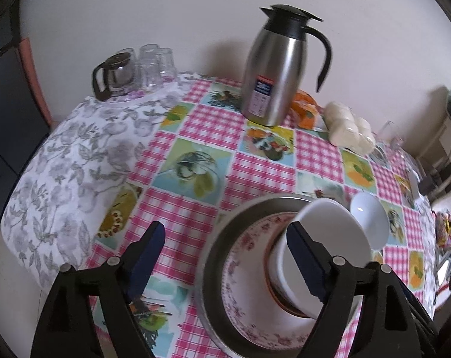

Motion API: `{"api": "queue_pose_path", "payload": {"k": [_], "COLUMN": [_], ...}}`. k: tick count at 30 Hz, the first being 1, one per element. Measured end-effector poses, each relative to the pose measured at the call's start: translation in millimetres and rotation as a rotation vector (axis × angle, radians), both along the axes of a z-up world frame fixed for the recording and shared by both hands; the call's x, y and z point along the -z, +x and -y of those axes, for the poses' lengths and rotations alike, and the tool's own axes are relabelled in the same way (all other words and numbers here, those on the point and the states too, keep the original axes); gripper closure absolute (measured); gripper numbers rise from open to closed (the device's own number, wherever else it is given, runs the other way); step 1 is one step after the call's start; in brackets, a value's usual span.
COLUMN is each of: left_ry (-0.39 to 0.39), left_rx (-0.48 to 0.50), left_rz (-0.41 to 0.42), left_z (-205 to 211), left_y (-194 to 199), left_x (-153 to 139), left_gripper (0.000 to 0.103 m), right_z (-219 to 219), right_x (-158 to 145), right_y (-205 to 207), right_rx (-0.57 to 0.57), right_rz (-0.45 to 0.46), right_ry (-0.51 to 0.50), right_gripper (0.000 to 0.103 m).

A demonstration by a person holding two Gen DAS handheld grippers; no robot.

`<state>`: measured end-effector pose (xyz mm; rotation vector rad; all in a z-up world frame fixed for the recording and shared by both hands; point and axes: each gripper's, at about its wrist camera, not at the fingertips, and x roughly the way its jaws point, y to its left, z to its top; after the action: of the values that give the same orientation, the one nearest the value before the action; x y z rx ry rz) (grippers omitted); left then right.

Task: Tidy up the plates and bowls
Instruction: 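Open both tools and withdraw them from the square bowl, then move both tools to the white round bowl beside the tray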

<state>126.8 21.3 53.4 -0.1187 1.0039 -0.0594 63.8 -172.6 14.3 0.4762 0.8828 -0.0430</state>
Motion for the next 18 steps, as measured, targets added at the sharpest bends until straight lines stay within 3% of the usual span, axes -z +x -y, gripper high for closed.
{"api": "queue_pose_path", "payload": {"k": [2, 7, 10, 13, 18], "left_ry": [0.006, 0.003, -0.001, -0.006, -0.021], "left_rx": [-0.019, -0.048, -0.061, -0.079, -0.117], "left_rz": [-0.006, -0.027, -0.029, -0.024, -0.018], "left_z": [-3.6, -9.0, -11.0, -13.4, -18.3], "left_y": [1.0, 3.4, 3.7, 3.2, 2.4], "left_x": [1.6, 7.1, 7.8, 8.5, 8.4], "left_gripper": [0.019, 0.018, 0.017, 0.006, 0.005], "right_z": [0.5, 0.5, 0.9, 2.9, 6.4], "right_x": [0.0, -0.2, -0.2, -0.2, -0.5], "right_y": [-0.1, -0.2, -1.0, -1.6, -3.3], "right_rx": [0.003, 0.006, 0.007, 0.01, 0.01], "right_rz": [0.003, 0.01, 0.012, 0.009, 0.006], "right_ry": [0.001, -0.003, -0.01, -0.012, -0.026], "right_gripper": [0.007, 0.0, 0.0, 0.0, 0.0]}}
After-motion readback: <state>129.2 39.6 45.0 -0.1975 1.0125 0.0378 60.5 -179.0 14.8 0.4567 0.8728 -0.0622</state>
